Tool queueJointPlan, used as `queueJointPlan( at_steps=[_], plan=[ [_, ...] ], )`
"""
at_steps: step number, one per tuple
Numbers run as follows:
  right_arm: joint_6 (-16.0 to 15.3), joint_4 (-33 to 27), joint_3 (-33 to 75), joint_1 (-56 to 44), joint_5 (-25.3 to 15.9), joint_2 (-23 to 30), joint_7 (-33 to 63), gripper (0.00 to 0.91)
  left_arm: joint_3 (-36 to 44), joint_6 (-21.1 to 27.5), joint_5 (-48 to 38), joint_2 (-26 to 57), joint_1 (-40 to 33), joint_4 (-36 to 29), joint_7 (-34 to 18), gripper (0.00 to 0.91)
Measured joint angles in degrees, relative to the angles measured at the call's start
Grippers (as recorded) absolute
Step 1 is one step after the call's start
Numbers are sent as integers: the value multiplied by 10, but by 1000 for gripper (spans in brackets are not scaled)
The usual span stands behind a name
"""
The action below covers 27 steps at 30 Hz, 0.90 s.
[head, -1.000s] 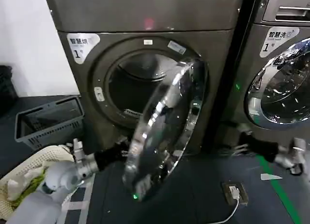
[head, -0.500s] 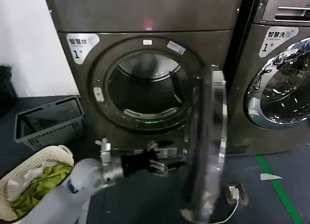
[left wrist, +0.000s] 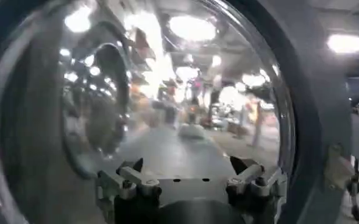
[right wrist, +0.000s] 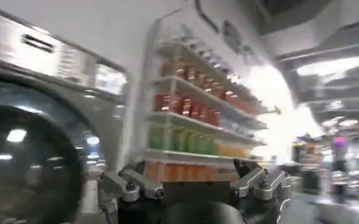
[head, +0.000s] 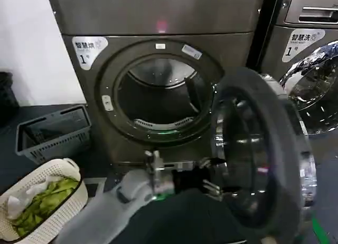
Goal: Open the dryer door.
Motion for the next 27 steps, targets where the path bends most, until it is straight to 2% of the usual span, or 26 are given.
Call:
queueJointPlan(
  at_steps=[3, 14, 16, 24, 27],
  plan=[
    [-2, -12, 29, -9, -10, -3, -2, 907, 31, -11, 13, -25, -27, 25, -8, 907],
    [3, -7, 87, -34, -2, 5, -11, 907, 112, -58, 68, -155, -120, 148, -41, 907],
    [8, -10, 90, -35, -2, 6, -11, 907, 117, -53, 54, -179, -136, 175, -56, 907],
    [14, -10, 97, -37, -2, 7, -14, 907, 125, -86, 102, -265, -174, 272, -68, 907],
    [12, -8, 102, -38, -2, 6, -21, 907, 128, -92, 106, -271, -184, 299, -68, 907]
  ],
)
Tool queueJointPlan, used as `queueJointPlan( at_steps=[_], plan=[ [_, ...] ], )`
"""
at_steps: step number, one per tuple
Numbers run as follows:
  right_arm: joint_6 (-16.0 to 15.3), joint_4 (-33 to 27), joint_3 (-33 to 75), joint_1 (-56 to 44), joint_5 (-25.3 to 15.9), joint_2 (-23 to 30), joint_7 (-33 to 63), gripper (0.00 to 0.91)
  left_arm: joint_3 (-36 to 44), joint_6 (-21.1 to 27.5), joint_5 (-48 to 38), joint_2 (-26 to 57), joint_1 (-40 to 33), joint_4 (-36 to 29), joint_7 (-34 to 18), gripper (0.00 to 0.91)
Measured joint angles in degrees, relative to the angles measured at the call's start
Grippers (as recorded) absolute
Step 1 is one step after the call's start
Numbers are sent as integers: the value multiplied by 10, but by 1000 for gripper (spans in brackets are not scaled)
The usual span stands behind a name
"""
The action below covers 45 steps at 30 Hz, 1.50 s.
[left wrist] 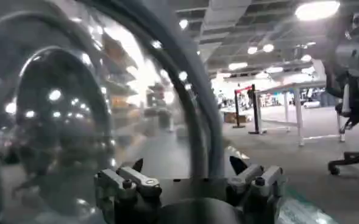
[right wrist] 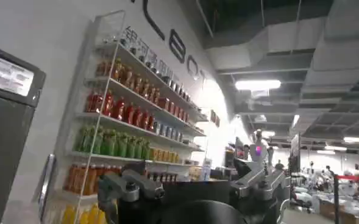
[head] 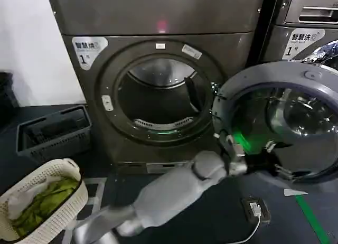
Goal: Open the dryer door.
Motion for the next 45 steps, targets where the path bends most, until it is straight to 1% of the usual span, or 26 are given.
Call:
queueJointPlan(
  at_steps=[8, 14, 22, 26, 28, 31, 33, 36, 40, 42, 43, 45],
  plan=[
    [2, 2, 7, 2, -4, -5, 11, 907, 5, -20, 7, 0, -21, 67, -22, 907],
    [4, -2, 23, -6, -7, -10, 11, 907, 9, -34, 20, 0, -37, 106, -27, 907],
    [8, -7, 41, -19, -6, -11, 10, 907, 12, -32, 18, 0, -43, 117, -32, 907],
    [8, -9, 45, -23, -5, -11, 11, 907, 15, -29, 4, 0, -43, 107, -32, 907],
    [9, -9, 46, -25, -4, -11, 9, 907, 17, -29, -22, 0, -40, 99, -32, 907],
    [10, -9, 47, -25, -4, -12, 8, 907, 22, -39, -39, 0, -36, 83, -29, 907],
    [13, -9, 46, -24, -4, -13, 6, 907, 28, -54, -44, 0, -33, 69, -28, 907],
    [16, -5, 41, -22, -4, -13, -2, 907, 36, -92, -73, 0, -28, 46, -27, 907],
    [16, 1, 31, -15, -5, -15, -3, 907, 41, -158, -121, 0, -19, 7, -32, 907],
    [12, 6, 26, -13, -6, -16, -7, 907, 46, -191, -130, 0, -13, -12, -36, 907],
    [10, 9, 24, -12, -7, -16, -8, 907, 46, -197, -133, 3, -8, -23, -38, 907],
    [10, 18, 19, -7, -20, -16, -9, 907, 43, -201, -145, 39, 0, -48, -36, 907]
  ],
)
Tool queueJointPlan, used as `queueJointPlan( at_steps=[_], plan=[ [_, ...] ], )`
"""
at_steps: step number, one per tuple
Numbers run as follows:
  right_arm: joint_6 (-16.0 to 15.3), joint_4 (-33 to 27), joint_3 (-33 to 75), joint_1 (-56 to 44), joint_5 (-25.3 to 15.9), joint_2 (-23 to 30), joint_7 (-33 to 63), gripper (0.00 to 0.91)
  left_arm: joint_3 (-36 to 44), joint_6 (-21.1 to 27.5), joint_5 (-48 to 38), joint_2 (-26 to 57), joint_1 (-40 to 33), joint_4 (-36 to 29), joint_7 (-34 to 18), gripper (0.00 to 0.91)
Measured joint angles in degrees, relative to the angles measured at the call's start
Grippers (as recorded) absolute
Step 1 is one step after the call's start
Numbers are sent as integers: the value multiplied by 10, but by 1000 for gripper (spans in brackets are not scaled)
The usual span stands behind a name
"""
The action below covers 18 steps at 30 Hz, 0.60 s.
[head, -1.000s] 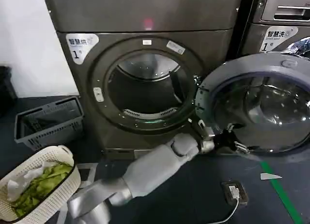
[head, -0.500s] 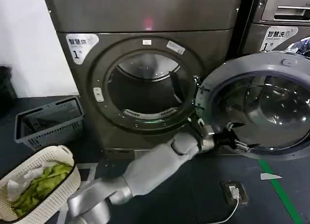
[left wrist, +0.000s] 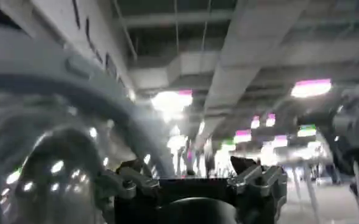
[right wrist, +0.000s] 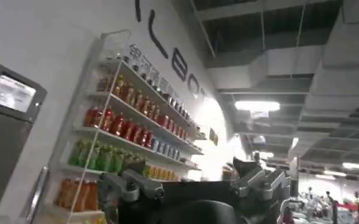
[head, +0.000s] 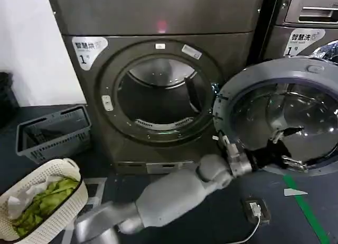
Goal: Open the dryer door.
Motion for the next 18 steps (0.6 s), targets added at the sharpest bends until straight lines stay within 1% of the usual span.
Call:
queueJointPlan(
  at_steps=[2, 5, 9, 11, 14, 18],
  plan=[
    [-1, 7, -1, 5, -14, -3, -4, 907, -2, -5, 1, 45, 13, -31, -6, 907],
    [-11, 12, -2, 12, -39, -6, -9, 907, 0, -11, 4, 110, 33, -82, -14, 907],
    [-13, 19, 0, 24, -67, -7, 3, 907, -5, -22, 7, 199, 62, -153, -29, 907],
    [-19, 22, 5, 30, -80, -7, 7, 907, -11, -30, 7, 241, 73, -181, -32, 907],
    [-18, 21, 14, 33, -87, -7, 7, 907, -23, -41, 8, 308, 93, -218, -39, 907],
    [-17, 20, 26, 45, -92, -12, 15, 907, -48, -33, 13, 401, 120, -250, -47, 907]
  ],
)
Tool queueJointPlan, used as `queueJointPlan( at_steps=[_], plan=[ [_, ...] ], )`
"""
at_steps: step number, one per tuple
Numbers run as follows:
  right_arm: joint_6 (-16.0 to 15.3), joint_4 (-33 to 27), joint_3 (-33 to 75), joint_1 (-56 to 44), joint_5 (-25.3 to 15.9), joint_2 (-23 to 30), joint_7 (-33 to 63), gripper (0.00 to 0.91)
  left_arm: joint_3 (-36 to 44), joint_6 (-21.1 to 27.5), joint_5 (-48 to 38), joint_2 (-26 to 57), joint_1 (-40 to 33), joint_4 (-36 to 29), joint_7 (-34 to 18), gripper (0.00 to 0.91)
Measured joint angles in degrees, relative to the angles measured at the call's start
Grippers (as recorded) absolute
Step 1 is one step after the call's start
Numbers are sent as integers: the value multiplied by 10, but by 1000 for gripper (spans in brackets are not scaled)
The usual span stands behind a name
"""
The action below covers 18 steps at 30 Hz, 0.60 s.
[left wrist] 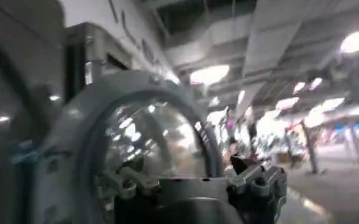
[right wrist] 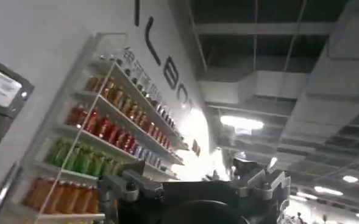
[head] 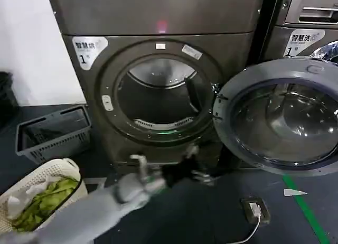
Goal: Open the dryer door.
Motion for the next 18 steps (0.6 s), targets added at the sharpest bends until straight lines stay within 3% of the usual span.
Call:
queueJointPlan(
  at_steps=[12, 18],
  plan=[
    [0, -13, 10, 30, -41, -9, 9, 907, -161, 56, 57, 264, 153, -49, -7, 907],
    [5, -11, 5, 38, -54, -11, 6, 907, -205, 106, 98, 393, 190, -69, 33, 907]
  ],
)
